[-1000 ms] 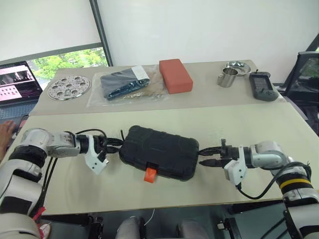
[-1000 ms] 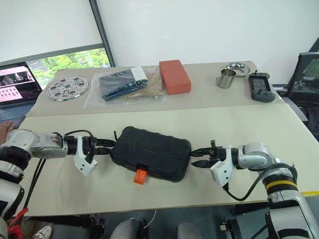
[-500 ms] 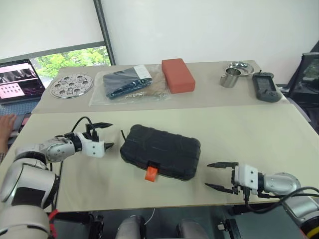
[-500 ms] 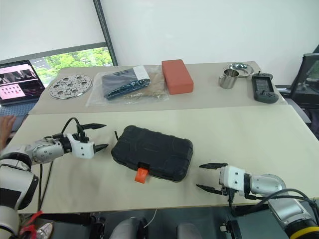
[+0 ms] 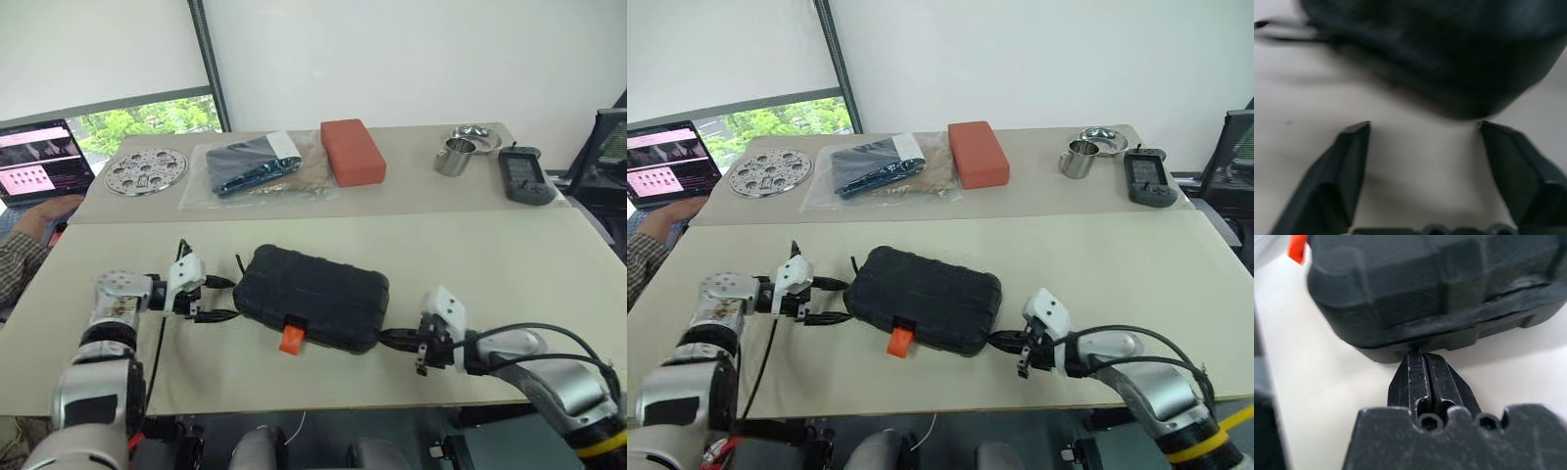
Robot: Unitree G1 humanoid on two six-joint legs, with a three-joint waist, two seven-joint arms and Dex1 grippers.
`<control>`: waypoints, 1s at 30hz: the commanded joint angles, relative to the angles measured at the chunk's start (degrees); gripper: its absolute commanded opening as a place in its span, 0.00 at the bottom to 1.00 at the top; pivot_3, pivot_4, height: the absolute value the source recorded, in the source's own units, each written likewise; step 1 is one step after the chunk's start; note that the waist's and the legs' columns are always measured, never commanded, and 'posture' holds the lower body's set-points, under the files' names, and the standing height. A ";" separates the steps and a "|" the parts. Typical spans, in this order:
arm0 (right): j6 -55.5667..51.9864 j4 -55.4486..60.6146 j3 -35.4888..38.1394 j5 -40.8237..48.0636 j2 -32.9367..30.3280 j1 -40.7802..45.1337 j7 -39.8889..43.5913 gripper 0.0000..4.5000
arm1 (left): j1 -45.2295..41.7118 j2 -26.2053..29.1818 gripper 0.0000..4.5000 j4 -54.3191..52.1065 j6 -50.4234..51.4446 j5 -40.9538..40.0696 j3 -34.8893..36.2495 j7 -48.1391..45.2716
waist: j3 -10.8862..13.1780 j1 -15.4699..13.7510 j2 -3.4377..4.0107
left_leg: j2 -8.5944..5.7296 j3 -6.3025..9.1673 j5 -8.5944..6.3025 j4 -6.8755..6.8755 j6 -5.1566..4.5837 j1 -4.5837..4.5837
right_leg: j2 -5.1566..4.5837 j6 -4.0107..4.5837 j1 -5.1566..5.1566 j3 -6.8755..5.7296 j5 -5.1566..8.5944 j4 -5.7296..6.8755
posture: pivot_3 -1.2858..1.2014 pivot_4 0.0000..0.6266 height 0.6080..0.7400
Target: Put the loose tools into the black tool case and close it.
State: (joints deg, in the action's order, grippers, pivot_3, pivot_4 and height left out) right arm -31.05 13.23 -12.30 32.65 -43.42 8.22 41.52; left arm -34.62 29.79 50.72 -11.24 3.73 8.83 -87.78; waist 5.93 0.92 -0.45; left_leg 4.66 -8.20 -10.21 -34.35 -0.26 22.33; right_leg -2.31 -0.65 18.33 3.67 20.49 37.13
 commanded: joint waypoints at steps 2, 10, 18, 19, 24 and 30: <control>1.29 -6.93 3.68 -3.52 7.70 9.12 -5.37 0.00 | 6.69 -4.49 0.40 -18.83 14.57 -4.63 -8.49 -2.70 | -0.01 -0.14 -0.04 | -0.03 0.01 -0.01 -0.02 -0.03 0.00 | -0.01 -0.03 -0.03 0.00 -0.02 -0.03 | 0.52 0.24 1.00; 9.26 -27.13 7.00 -14.34 16.99 23.34 -11.16 0.00 | 9.27 -5.93 0.01 -28.59 21.78 -7.41 -14.51 0.28 | 0.03 -0.17 -0.07 | -0.07 0.02 0.00 -0.03 0.00 0.06 | 0.02 -0.04 0.00 -0.01 -0.03 -0.07 | 0.52 0.24 1.00; 14.28 -32.60 10.87 -20.53 11.42 23.36 -10.72 0.00 | 9.61 -0.54 0.01 -28.34 22.51 -7.69 -14.97 4.38 | 0.04 -0.60 -0.08 | -0.16 0.01 -0.01 0.03 -0.03 0.09 | -0.13 -0.05 -0.02 0.01 -0.03 -0.15 | 0.52 0.24 1.00; 14.83 -32.77 11.18 -20.84 10.97 23.21 -10.55 0.00 | 9.77 0.16 0.01 -28.77 22.64 -8.28 -15.16 3.97 | 0.04 -0.38 -0.08 | -0.14 0.01 -0.01 0.04 -0.02 0.08 | -0.10 -0.05 -0.01 0.01 -0.03 -0.15 | 0.52 0.24 1.00; 15.65 -26.46 14.95 -18.67 7.85 19.34 -6.27 0.00 | 12.41 6.57 0.01 -38.15 29.92 -13.97 -15.39 -0.77 | 0.19 1.11 -0.16 | -0.01 0.01 0.06 0.34 0.11 0.00 | 0.10 -0.02 0.05 0.15 -0.02 -0.18 | 0.52 0.24 1.00; 10.49 -12.15 18.44 -12.36 5.20 11.00 0.74 0.00 | 18.69 18.49 0.01 -51.05 35.55 -22.34 -18.84 -4.72 | 0.50 1.63 -0.20 | 0.05 -0.01 0.11 0.48 0.18 0.01 | 0.17 -0.01 0.06 0.22 -0.01 -0.34 | 0.52 0.24 1.00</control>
State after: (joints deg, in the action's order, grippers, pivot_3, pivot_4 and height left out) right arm -18.95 -4.90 3.78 17.10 -37.24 19.72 40.13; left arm -16.79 45.21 3.96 22.93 -14.42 -9.47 -91.13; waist 6.42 2.55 -0.65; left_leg 4.73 -8.21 -10.11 -33.85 -0.08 22.36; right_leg -2.15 -0.65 18.41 3.92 20.48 36.79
